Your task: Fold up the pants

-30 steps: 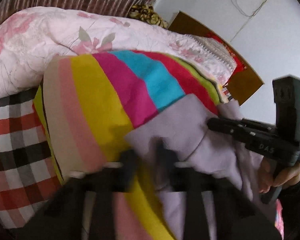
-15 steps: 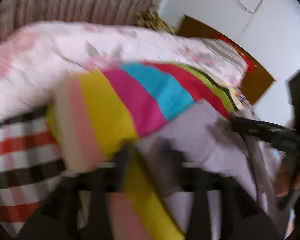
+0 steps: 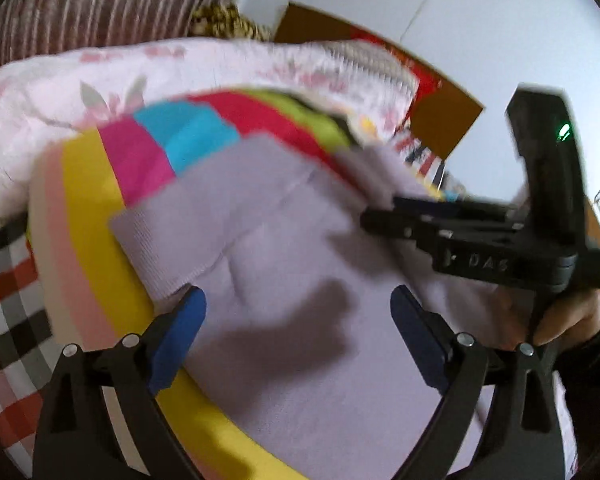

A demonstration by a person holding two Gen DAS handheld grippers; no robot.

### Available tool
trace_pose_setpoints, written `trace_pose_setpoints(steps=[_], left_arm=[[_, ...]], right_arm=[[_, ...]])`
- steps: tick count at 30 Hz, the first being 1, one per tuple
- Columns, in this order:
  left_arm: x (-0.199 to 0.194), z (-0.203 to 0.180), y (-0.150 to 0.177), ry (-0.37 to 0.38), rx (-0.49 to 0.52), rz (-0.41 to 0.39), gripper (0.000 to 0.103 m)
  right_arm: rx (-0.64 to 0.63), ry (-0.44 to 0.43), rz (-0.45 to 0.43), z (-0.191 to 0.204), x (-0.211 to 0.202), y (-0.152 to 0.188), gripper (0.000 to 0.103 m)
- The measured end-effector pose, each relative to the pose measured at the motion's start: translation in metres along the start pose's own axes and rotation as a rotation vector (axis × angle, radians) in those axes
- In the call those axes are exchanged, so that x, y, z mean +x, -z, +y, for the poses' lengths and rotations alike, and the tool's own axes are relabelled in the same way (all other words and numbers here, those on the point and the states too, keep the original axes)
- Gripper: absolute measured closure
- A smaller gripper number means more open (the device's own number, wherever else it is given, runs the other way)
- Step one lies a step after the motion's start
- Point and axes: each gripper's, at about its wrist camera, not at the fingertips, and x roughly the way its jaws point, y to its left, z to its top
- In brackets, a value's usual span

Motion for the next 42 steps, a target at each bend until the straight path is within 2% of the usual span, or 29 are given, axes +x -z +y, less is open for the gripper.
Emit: trace_pose_setpoints(steps=[2,4,6,8,11,13,16,17,18,20,22,23,24,27,29,32,34,37,42], left_arm=[[0.002,-0.002,0.001,0.019,0.014,-0.002,0.003],[0.004,-0.002,0.0,0.034,0.015,0.009,0.002],[0.006,-0.001,-0.001,0.042,0.011,0.016,0.002],[0.005,0.0,0.002,0.032,0.02,0.014,0.002],[0.002,-0.001,0.004,0.033,0.018,-0.006,0.002],[-0.007,0.005,-0.002,0.105,-0.056,-0.025,0.002],[-0.035,0.029,-0.011,0.292,-0.227,-0.096,0.002],[-0.043,0.04,-0.013,0.37,-0.288,-0.111,0.002],[-0.047,0.044,-0.014,0.418,-0.318,-0.115,0.002],[-0.047,0.055,-0.012,0.472,-0.366,-0.115,0.002],[-0.038,0.06,-0.01,0.427,-0.377,-0.082,0.002],[-0.031,0.062,-0.007,0.411,-0.378,-0.053,0.002],[-0.024,0.064,-0.004,0.406,-0.385,-0.027,0.002],[-0.025,0.061,0.002,0.409,-0.358,-0.024,0.003],[-0.03,0.056,0.002,0.407,-0.327,-0.038,0.007],[-0.034,0.046,-0.001,0.397,-0.307,-0.063,0.009],[-0.031,0.039,-0.005,0.374,-0.285,-0.079,0.01],[-0.016,0.033,-0.008,0.32,-0.284,-0.034,0.016],[-0.006,0.032,-0.012,0.307,-0.293,-0.032,0.017]], right_arm=[[0.015,-0.01,-0.012,-0.004,-0.002,0.002,0.061],[0.069,-0.065,-0.019,-0.015,-0.007,0.004,0.067],[0.113,-0.081,-0.026,-0.025,-0.009,0.006,0.085],[0.116,-0.067,-0.036,-0.026,-0.01,0.008,0.095],[0.126,-0.064,-0.092,-0.021,-0.023,0.008,0.098],[0.136,-0.125,-0.151,-0.016,-0.041,0.006,0.098],[0.074,-0.221,-0.201,0.008,-0.067,-0.001,0.098],[0.053,-0.261,-0.205,0.015,-0.072,-0.003,0.098],[0.011,-0.313,-0.197,0.03,-0.074,-0.005,0.098],[-0.057,-0.309,-0.136,0.055,-0.064,-0.007,0.095],[-0.156,-0.246,-0.014,0.079,-0.036,-0.004,0.078],[-0.164,-0.234,0.0,0.081,-0.03,-0.001,0.059],[-0.15,-0.239,-0.008,0.078,-0.027,0.003,0.057],[-0.052,-0.265,-0.062,0.046,-0.034,0.007,0.057],[0.012,-0.266,-0.101,0.022,-0.042,0.007,0.057],[0.067,-0.221,-0.143,-0.006,-0.046,-0.001,0.057],[0.075,-0.188,-0.134,-0.015,-0.037,-0.005,0.057],[0.082,-0.156,-0.088,-0.026,-0.012,-0.014,0.057],[0.112,-0.221,-0.049,-0.041,0.009,-0.016,0.058]])
